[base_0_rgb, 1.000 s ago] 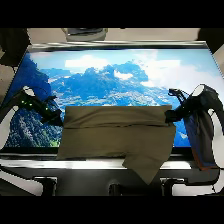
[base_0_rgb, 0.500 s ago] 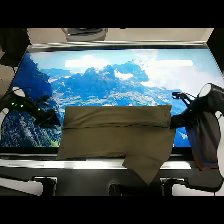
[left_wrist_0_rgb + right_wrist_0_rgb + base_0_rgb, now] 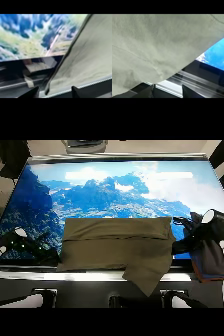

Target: Fold the shirts.

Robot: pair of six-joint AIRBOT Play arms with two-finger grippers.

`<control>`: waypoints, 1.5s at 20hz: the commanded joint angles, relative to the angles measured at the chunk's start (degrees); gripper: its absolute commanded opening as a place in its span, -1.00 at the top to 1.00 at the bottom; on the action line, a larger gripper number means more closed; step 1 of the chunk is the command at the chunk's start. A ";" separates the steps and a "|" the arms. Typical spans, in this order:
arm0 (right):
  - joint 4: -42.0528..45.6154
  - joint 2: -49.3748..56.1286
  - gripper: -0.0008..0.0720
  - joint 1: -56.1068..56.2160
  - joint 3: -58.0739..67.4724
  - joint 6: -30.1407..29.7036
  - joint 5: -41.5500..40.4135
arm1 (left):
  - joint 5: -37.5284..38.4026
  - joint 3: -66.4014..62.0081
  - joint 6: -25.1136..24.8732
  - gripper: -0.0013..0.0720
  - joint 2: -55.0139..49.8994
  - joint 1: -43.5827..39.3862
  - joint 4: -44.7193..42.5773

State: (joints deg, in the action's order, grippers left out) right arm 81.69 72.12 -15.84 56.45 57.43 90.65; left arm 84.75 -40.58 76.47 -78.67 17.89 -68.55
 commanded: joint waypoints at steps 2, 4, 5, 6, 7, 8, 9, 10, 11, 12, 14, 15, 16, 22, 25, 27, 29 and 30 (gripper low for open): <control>0.02 -2.23 -0.22 -0.04 -1.16 -0.26 -0.33 | -5.16 4.76 -0.52 -0.08 0.98 -0.13 0.66; -0.04 -2.99 -0.23 -0.02 -2.43 -0.22 -0.63 | -8.04 4.76 0.52 0.52 1.01 -0.11 1.05; -0.46 -4.20 -0.29 -0.02 -4.02 -0.20 -1.75 | -9.11 4.76 0.61 0.89 1.01 -0.11 1.07; -2.16 -5.97 -0.36 -0.04 -6.32 -0.20 -2.82 | -9.44 4.76 0.63 0.89 1.01 -0.13 1.07; -4.72 -8.24 -0.42 -0.04 -9.49 -0.28 -3.89 | -9.40 4.76 0.17 0.89 1.01 -0.11 1.05; -7.21 -10.67 -0.46 -0.04 -13.22 -0.90 -5.05 | -9.38 4.76 -0.44 0.89 1.01 -0.11 1.05; -8.50 -12.83 -0.57 -0.04 -17.09 -0.90 -6.27 | -9.38 4.76 -1.05 0.89 1.01 -0.11 1.07; -8.68 -14.16 -0.57 -0.04 -20.26 -0.87 -7.06 | -9.38 4.74 -1.57 0.89 1.03 -0.11 1.07; -8.55 -14.64 -0.57 -0.04 -22.77 -1.01 -7.80 | -9.38 4.74 -1.60 0.89 1.07 -0.11 1.07; -8.33 -14.62 -0.58 -0.09 -24.61 -2.67 -8.68 | -9.14 4.74 -1.99 0.89 1.29 -0.11 1.25; -7.08 -14.60 -0.59 -0.09 -25.77 -3.15 -8.98 | -8.31 4.70 -4.13 0.89 2.67 -0.11 2.14; -7.17 -14.60 -0.59 -0.09 -26.01 -2.99 -9.11 | -8.37 4.70 -4.13 0.89 3.58 -0.11 2.14; -6.86 -14.56 -0.59 -0.09 -26.12 -2.99 -9.22 | -8.50 4.70 -4.11 0.89 4.52 -0.11 2.16; -7.26 -13.84 -0.59 -0.04 -28.11 1.92 -11.21 | -8.83 4.68 -4.74 0.89 6.38 -0.11 2.58; -12.79 -13.84 -0.51 -0.02 -30.10 1.99 -15.30 | -9.38 4.68 -4.74 0.89 6.38 -0.11 2.58; -14.27 -13.86 -0.26 -0.02 -31.04 2.71 -15.61 | -9.55 4.63 -4.76 0.89 6.38 -0.11 2.56; -13.46 -13.86 0.52 -0.02 -31.52 4.63 -14.78 | -11.15 4.63 -4.74 0.89 6.36 -0.09 2.56; -13.38 -13.88 0.85 -0.04 -31.50 4.70 -14.56 | -11.87 4.59 -4.72 0.89 6.36 -0.04 2.56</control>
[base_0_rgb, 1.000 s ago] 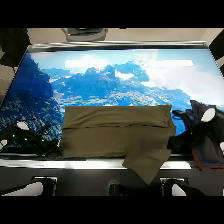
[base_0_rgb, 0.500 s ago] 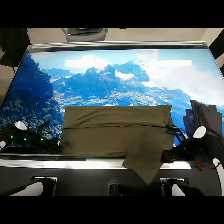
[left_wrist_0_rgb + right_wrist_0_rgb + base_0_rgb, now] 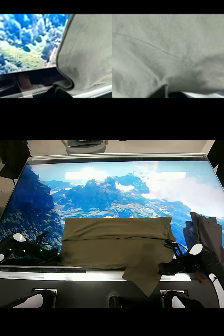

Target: Fold the shirts.

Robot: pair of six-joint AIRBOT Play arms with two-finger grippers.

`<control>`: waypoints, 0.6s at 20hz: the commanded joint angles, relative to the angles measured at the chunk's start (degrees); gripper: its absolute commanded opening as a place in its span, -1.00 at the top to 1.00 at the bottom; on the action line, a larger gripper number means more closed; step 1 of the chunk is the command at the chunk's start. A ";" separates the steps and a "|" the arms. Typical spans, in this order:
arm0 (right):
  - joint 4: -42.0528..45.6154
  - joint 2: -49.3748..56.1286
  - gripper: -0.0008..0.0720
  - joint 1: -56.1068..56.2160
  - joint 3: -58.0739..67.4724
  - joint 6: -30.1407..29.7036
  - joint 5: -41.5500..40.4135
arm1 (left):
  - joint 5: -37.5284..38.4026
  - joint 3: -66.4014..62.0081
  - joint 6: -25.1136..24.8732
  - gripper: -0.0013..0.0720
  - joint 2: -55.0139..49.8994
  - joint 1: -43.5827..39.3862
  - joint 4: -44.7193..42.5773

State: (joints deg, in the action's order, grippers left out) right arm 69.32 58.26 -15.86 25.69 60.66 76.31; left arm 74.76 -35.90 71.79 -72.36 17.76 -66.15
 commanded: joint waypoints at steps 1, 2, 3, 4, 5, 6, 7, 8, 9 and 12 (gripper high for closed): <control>-1.03 -0.13 0.85 -0.02 -0.57 1.22 0.20 | -2.05 -0.22 -0.04 0.89 0.04 0.15 0.15; -1.05 -0.59 0.85 -0.02 -0.13 -0.63 0.63 | -1.92 -0.66 -0.07 0.89 0.09 0.13 0.15; -0.98 -1.36 0.85 -0.02 0.85 -2.71 1.60 | -1.88 -1.33 -0.11 0.89 0.48 0.13 0.15; -0.72 -2.40 0.85 -0.02 2.54 -4.00 2.60 | -1.95 -2.51 -0.55 0.89 1.44 0.13 0.26; -0.59 -3.76 0.86 -0.02 5.07 -4.81 3.13 | -1.90 -4.17 -0.50 0.90 2.82 0.13 0.68; -0.44 -4.85 0.86 -0.02 8.02 -4.81 3.85 | -1.86 -6.03 -0.46 0.90 4.33 0.13 1.68; 0.02 -5.25 0.86 0.00 11.85 -4.81 4.85 | -1.81 -8.17 -0.22 0.90 5.68 0.13 3.30; 0.70 -4.94 0.86 0.00 15.54 -4.74 5.07 | -1.81 -10.21 -0.22 0.90 6.08 0.07 5.22; 1.49 -3.78 0.86 0.00 19.50 -4.33 4.74 | -1.84 -12.70 0.22 0.90 5.62 -0.24 6.67; 1.42 4.98 0.86 0.00 30.38 -3.61 2.69 | -4.39 -21.55 1.95 0.90 0.72 -2.75 6.67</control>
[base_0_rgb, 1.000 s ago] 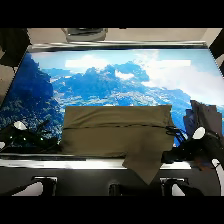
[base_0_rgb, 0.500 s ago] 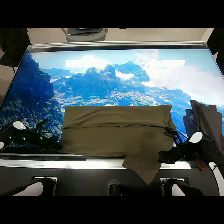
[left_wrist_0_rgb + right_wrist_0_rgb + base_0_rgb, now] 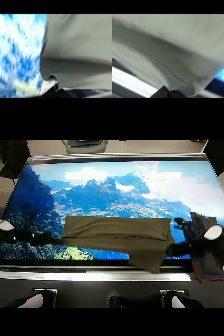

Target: Fold the shirts.

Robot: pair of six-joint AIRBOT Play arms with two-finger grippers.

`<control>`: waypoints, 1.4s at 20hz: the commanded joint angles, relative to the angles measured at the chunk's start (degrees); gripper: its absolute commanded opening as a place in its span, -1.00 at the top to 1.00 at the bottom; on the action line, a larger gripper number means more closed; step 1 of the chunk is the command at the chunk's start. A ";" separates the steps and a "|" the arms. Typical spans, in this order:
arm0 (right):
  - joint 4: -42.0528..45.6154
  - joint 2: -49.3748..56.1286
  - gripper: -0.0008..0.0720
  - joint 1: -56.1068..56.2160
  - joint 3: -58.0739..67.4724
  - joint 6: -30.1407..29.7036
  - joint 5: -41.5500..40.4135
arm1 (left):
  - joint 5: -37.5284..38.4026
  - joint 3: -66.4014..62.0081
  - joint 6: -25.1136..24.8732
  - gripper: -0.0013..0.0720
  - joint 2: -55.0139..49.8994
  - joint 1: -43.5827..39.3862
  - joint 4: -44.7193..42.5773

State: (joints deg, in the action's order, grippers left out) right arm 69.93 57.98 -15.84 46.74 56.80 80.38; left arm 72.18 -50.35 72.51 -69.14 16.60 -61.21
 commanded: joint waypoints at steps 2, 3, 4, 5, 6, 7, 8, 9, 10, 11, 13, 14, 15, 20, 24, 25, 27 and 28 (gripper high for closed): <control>0.72 12.72 0.86 -0.02 15.63 1.86 -5.84 | -2.19 -14.93 2.27 0.90 -9.77 -3.28 1.73; -0.48 16.65 0.86 -0.02 18.60 2.64 -8.50 | -1.95 -18.97 3.63 0.90 -14.19 -3.82 1.70; -2.99 20.52 0.86 -0.02 21.31 2.84 -10.21 | -1.09 -22.71 5.07 0.90 -18.34 -4.20 1.70; -5.57 23.96 0.86 0.07 23.61 2.82 -11.23 | 0.50 -26.75 6.12 0.90 -22.64 -4.52 1.75; -7.76 27.02 0.85 0.11 25.44 2.78 -12.04 | 2.19 -30.23 6.43 0.90 -26.25 -4.85 1.77; -10.05 29.83 0.85 0.09 26.86 2.78 -13.35 | 3.89 -33.53 6.60 0.90 -29.62 -5.25 1.75; -12.20 32.02 0.85 0.11 27.69 2.25 -14.91 | 4.74 -35.93 6.62 0.90 -32.17 -5.66 1.75; -13.31 33.31 0.85 0.09 27.69 1.88 -16.52 | 4.83 -37.31 6.64 0.90 -34.32 -6.12 1.75; -13.25 34.36 0.85 0.09 27.65 1.88 -17.35 | 4.63 -37.53 6.78 0.89 -35.85 -6.40 1.75; -13.16 35.10 0.85 0.09 27.65 1.88 -18.01 | 4.33 -37.51 7.28 0.89 -37.46 -6.64 1.75; -13.16 35.74 0.85 0.09 27.65 0.81 -19.10 | 4.35 -37.53 7.56 0.88 -39.87 -6.75 2.05; -13.29 35.69 0.84 0.07 27.65 0.85 -19.74 | 4.33 -37.53 8.52 0.65 -40.35 -6.73 2.36; -13.38 35.63 0.80 0.07 27.67 0.87 -20.83 | 4.35 -37.59 9.62 -0.13 -40.35 -6.67 2.38; -1.77 32.22 -0.98 -0.11 29.62 -2.12 -11.30 | 12.41 -42.07 9.77 -0.97 -38.42 -4.24 2.34; 5.95 35.45 -0.98 -0.09 29.42 -1.53 -4.24 | 12.66 -42.21 8.50 -0.95 -30.91 -3.52 2.34; 4.15 36.83 -0.98 -0.09 29.42 -1.53 -4.22 | 12.68 -42.21 8.31 -0.95 -29.05 -3.65 2.34; -1.60 38.80 -0.98 -0.09 29.42 -1.55 -4.92 | 12.68 -42.21 8.28 -0.95 -25.81 -4.09 2.32; -3.63 39.50 -0.98 -0.09 29.42 -1.55 -5.35 | 12.68 -42.21 8.31 -0.95 -24.59 -4.22 2.34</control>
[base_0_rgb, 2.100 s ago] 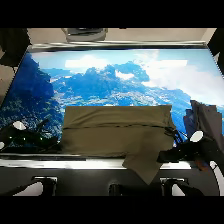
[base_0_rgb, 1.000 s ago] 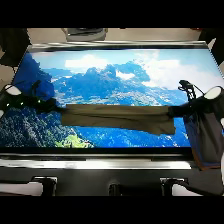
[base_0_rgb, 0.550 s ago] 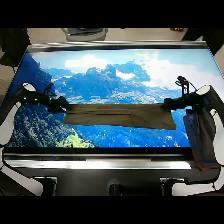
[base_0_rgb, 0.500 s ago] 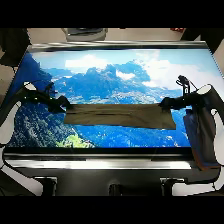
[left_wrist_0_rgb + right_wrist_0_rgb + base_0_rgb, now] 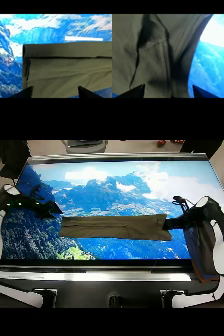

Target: Fold the shirts.

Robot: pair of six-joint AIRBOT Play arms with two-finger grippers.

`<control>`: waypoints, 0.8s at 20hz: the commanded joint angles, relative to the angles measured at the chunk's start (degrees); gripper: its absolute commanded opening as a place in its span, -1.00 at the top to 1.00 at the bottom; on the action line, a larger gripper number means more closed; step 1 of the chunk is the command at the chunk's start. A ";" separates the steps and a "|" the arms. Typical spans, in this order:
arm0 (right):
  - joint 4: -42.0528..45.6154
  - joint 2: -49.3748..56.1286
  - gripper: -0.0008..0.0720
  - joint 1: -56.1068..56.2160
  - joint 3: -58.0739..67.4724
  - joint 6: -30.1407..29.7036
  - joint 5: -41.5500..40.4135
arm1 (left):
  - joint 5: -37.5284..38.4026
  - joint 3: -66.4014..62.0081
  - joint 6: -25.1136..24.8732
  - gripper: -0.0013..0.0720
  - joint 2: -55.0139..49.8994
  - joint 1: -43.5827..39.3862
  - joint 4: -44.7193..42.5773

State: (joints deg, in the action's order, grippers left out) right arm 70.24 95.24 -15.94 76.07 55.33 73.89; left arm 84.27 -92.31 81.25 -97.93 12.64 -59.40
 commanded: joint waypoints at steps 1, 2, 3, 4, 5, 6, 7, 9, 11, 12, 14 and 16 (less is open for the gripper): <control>-5.27 3.02 -0.99 0.02 0.09 -0.07 0.96 | 0.59 -0.24 -0.44 -0.95 5.09 -0.39 0.55; -6.40 3.87 -0.99 0.02 0.09 -0.07 1.05 | 0.59 -0.24 -0.44 -0.95 5.92 -0.52 0.52; -8.11 4.83 -0.99 0.02 0.09 -0.04 1.27 | 0.59 -0.24 -0.42 -0.95 6.71 -0.76 0.55; -10.45 5.90 -0.99 0.07 0.09 -0.04 1.55 | 0.59 -0.24 -0.42 -0.95 7.43 -1.03 0.55; -13.42 6.82 -0.98 0.07 0.09 -0.07 2.01 | 0.59 -0.24 -0.42 -0.95 8.15 -1.46 0.55; -17.42 7.63 -0.98 0.09 0.09 -0.09 2.25 | 0.59 -0.24 -0.42 -0.95 8.79 -1.97 0.57; -21.42 8.22 -0.96 0.15 0.09 -0.22 2.34 | 0.59 -0.24 -0.42 -0.95 9.27 -2.64 0.57; -25.46 8.44 -0.53 0.20 0.09 -0.72 2.43 | 0.59 -0.24 -0.42 -0.95 9.60 -4.44 0.59; -25.75 7.78 0.82 0.17 0.11 0.13 3.43 | 0.13 -0.13 -0.42 -0.94 9.20 -7.26 0.59; -25.97 6.64 0.85 0.20 0.15 -0.63 4.50 | -0.57 0.42 -0.46 -0.56 9.03 -9.27 0.59; -25.83 2.43 0.85 0.20 0.15 -1.14 6.32 | -3.82 3.13 -2.45 0.56 9.03 -14.43 1.31; -25.57 -3.39 0.85 0.20 0.15 -0.50 7.13 | -9.68 7.54 -3.91 0.89 8.72 -20.90 4.70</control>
State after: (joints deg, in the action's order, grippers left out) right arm 45.89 97.49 -15.70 76.18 54.57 78.76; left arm 80.86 -88.68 79.26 -89.01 -1.41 -57.58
